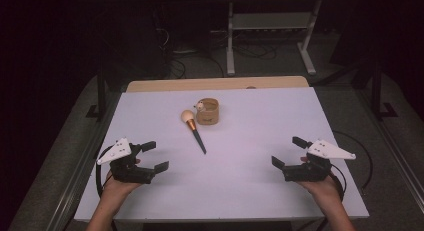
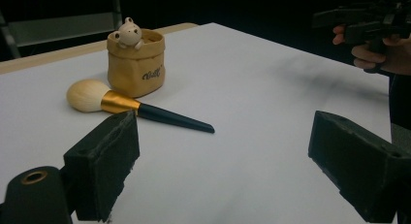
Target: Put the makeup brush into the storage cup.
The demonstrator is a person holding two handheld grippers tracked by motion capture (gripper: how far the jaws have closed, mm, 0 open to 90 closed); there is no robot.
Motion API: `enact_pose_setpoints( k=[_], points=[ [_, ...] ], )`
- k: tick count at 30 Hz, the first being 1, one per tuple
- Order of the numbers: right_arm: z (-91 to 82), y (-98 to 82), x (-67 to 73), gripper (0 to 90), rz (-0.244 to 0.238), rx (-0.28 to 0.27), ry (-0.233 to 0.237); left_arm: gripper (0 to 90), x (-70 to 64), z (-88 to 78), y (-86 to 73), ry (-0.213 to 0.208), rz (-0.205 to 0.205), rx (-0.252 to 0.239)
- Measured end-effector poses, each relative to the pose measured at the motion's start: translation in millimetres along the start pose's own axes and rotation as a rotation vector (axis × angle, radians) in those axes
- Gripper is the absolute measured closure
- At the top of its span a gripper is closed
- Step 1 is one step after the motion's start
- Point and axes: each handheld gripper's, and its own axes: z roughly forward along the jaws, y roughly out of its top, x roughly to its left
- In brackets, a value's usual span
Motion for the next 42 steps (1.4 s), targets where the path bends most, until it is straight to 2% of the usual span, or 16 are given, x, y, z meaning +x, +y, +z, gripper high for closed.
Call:
enact_pose_setpoints(
  k=[5,11,22,29,36,42],
  points=[
    [-0.2,0.6,0.0,0.0,0.000,-0.002,-0.002,10.5,0.4,0.2,0.2,0.001,0.008,0.006],
    [0.5,2.1,2.2,0.0,-0.007,-0.017,-0.002,10.5,2.6,0.4,1.1,0.003,-0.001,0.003],
    [0.1,-0.2,0.4,0.0,0.015,-0.017,-0.009,10.6,6.3,8.4,6.5,0.005,0.000,-0.002],
    [1.5,-0.1,1.7,0.0,0.008,-0.013,-0.003,10.6,10.4,10.5,8.5,0.017,-0.002,-0.005],
    [2.8,-0.4,2.4,0.0,0.009,-0.011,-0.002,12.2,15.3,13.5,11.2,0.022,-0.012,-0.030],
    [3.4,-0.6,5.1,0.0,0.003,-0.015,0.005,12.2,16.7,20.0,14.9,0.024,-0.006,-0.023]
  ],
)
